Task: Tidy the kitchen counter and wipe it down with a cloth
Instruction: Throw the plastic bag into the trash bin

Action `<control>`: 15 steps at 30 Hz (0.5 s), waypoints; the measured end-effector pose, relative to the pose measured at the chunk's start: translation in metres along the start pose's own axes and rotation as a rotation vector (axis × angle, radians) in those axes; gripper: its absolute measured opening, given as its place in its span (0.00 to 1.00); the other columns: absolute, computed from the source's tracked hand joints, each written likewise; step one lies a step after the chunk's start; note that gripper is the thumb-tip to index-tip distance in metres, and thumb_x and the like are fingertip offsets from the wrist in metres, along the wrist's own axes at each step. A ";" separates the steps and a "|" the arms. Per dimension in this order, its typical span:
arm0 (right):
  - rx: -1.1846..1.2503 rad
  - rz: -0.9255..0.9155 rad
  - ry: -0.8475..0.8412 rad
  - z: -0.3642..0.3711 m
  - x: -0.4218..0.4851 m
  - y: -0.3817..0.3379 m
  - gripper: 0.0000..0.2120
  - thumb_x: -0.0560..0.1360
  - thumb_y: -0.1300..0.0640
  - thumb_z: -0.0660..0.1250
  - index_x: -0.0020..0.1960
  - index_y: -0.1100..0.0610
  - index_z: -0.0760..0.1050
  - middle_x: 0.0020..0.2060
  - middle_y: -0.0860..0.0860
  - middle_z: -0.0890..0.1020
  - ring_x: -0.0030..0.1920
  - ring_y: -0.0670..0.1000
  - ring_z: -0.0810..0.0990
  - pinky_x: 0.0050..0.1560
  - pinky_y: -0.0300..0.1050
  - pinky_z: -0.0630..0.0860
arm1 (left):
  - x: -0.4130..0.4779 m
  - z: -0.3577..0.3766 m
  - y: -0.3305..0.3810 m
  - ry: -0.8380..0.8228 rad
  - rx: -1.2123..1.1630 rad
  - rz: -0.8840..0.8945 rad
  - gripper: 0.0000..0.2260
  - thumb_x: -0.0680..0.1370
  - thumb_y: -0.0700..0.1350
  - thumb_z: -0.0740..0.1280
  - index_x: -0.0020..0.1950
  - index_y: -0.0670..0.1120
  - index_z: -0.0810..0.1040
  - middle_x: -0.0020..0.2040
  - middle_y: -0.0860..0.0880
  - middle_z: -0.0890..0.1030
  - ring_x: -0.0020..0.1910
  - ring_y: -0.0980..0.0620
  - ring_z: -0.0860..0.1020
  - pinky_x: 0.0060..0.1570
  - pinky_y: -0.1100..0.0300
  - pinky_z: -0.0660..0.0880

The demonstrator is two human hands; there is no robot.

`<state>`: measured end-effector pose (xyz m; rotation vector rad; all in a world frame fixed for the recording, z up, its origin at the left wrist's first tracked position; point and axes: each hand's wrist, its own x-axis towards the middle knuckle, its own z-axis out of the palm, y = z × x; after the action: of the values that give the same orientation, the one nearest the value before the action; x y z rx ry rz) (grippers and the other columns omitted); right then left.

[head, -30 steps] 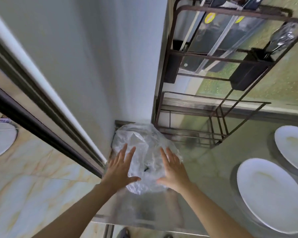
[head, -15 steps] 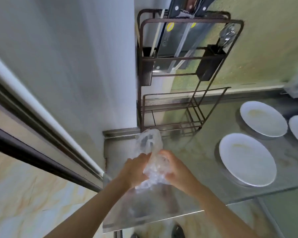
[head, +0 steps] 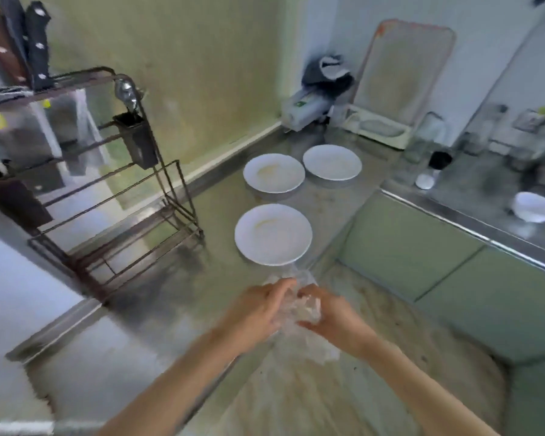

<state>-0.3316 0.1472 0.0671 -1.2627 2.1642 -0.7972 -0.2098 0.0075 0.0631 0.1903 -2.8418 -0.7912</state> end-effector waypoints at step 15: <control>0.310 0.617 0.860 -0.062 -0.279 0.185 0.25 0.64 0.69 0.64 0.58 0.54 0.69 0.58 0.50 0.65 0.61 0.51 0.67 0.58 0.33 0.67 | 0.122 0.239 0.243 -0.653 -0.352 0.181 0.24 0.66 0.50 0.76 0.59 0.50 0.71 0.52 0.55 0.77 0.50 0.52 0.77 0.50 0.59 0.73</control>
<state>-0.3607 0.4827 0.0171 -0.0161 2.6722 -1.4742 -0.3970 0.3120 0.0060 -0.4490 -3.1364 -1.5160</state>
